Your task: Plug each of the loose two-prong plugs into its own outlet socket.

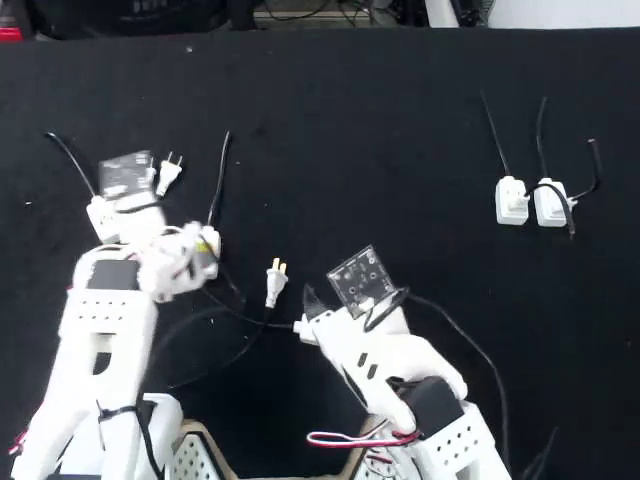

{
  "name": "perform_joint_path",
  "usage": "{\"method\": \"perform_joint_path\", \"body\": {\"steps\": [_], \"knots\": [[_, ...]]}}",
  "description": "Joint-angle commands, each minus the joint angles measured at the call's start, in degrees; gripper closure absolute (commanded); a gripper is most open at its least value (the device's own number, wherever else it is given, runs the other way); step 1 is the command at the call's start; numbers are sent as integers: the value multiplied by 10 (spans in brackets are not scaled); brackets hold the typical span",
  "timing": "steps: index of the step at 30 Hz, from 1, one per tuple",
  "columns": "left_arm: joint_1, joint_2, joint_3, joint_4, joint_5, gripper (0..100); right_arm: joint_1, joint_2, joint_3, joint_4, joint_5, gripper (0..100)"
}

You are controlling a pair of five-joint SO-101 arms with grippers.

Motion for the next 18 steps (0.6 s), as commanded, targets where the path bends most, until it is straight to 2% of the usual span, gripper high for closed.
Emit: {"method": "perform_joint_path", "body": {"steps": [1, 5, 10, 13, 18], "knots": [[-58, -13, 23, -24, 6, 747, -19, 51, -59, -73, -4, 801], [-60, -13, 79, -89, 6, 747, -24, 162, -125, -110, -7, 801], [-64, -13, 123, -153, 6, 747, -84, 322, -191, -130, -55, 801], [-65, -13, 129, -161, 6, 747, -114, 419, -208, -186, -93, 801], [-65, -13, 130, -158, 6, 747, -117, 573, -240, -253, -151, 801]]}}
